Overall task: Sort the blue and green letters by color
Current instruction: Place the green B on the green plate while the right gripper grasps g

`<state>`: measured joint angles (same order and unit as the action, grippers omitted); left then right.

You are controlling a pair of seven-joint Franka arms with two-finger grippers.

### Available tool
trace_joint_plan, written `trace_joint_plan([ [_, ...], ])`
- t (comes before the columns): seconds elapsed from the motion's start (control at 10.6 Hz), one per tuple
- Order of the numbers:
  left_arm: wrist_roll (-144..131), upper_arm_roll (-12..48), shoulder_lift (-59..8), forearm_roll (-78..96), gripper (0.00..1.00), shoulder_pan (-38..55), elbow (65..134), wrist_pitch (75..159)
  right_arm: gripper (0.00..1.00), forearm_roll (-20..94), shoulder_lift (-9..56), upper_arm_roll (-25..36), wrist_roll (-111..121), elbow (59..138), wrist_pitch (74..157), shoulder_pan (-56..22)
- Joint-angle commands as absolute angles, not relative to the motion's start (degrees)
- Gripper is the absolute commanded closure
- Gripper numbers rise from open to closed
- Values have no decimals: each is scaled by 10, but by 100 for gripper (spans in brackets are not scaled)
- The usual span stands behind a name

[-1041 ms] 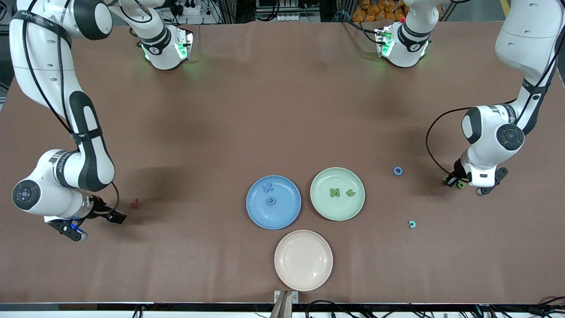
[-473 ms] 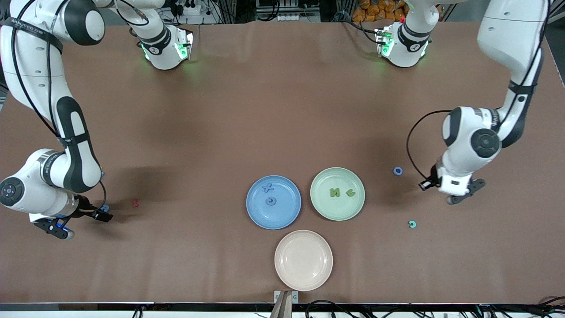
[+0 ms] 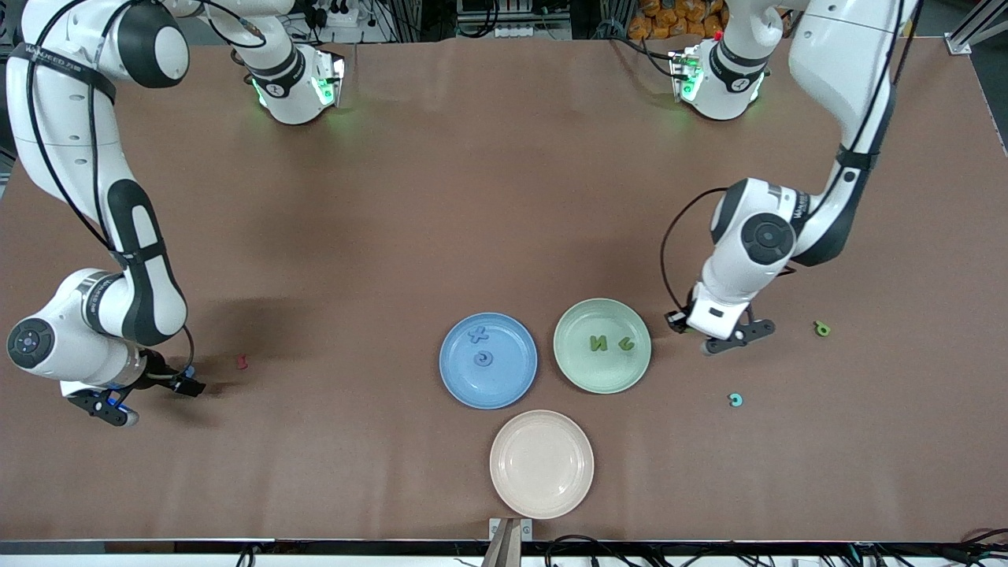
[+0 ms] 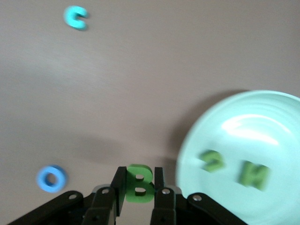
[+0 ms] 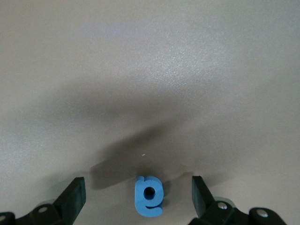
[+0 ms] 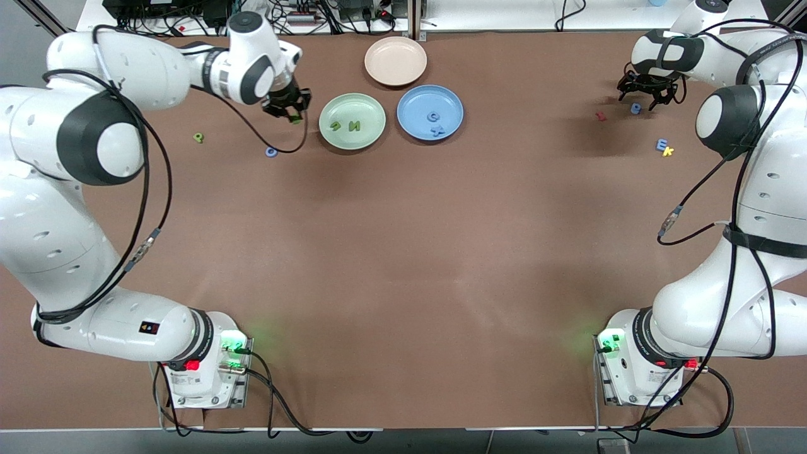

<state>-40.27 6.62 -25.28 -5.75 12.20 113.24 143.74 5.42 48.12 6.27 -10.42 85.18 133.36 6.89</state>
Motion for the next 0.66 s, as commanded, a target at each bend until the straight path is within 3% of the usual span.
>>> trace_joint_plan([
  [0.0,-415,62,-265,8,100,177,1091,1427,0,52,479,53,-99,856,1333,80],
  [0.38,-501,61,-341,11,100,225,1003,1427,0,52,474,52,-100,874,1331,78],
  [0.47,-512,61,-352,10,72,228,990,1427,0,52,472,52,-99,875,1327,78],
  [0.57,-508,61,-352,2,1,228,989,1427,0,52,470,52,-98,875,1326,78],
])
